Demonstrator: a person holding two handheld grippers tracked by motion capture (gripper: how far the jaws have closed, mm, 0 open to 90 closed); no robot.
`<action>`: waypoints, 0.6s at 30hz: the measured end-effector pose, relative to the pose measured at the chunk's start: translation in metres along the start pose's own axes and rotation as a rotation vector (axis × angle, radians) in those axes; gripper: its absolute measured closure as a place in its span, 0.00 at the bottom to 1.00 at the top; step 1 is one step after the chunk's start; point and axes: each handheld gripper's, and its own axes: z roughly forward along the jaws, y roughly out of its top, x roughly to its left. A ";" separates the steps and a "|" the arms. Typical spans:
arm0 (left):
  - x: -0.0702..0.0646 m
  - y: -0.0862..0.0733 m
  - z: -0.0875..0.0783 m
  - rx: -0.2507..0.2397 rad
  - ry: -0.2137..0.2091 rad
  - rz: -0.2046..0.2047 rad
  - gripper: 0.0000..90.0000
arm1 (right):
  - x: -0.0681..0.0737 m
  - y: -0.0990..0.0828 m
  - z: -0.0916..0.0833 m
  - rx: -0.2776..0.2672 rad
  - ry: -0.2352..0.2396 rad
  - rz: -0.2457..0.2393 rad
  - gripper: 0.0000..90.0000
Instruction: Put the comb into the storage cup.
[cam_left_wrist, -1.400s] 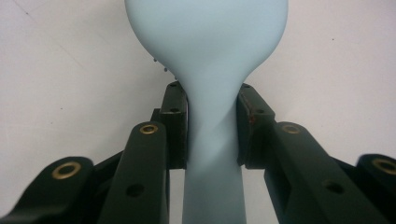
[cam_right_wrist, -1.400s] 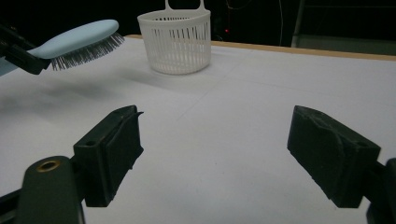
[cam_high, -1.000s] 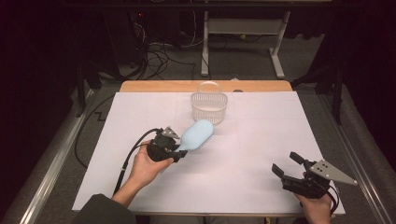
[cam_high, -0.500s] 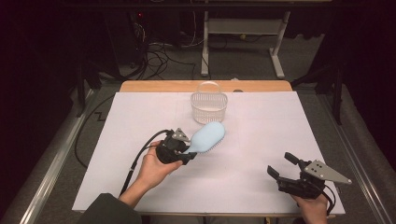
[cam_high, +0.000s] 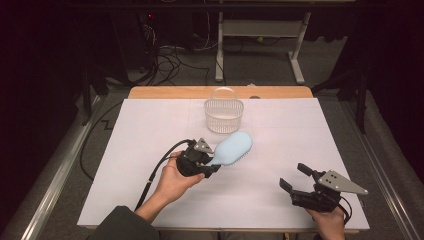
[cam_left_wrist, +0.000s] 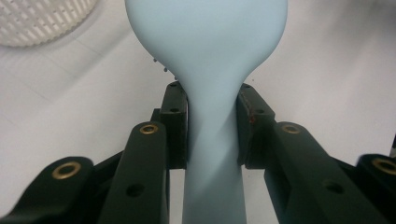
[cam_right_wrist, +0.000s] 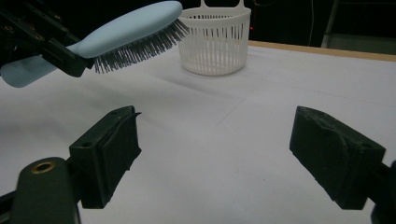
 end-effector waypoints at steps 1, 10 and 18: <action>-0.001 0.001 0.000 0.002 0.002 0.006 0.77 | 0.001 0.000 0.001 -0.004 0.006 0.001 0.18; -0.009 0.006 0.003 0.000 0.001 0.029 0.77 | 0.012 0.002 0.012 0.010 0.043 -0.009 0.18; -0.016 0.007 0.009 -0.005 -0.024 0.037 0.77 | 0.017 0.002 0.022 0.039 0.074 0.006 0.18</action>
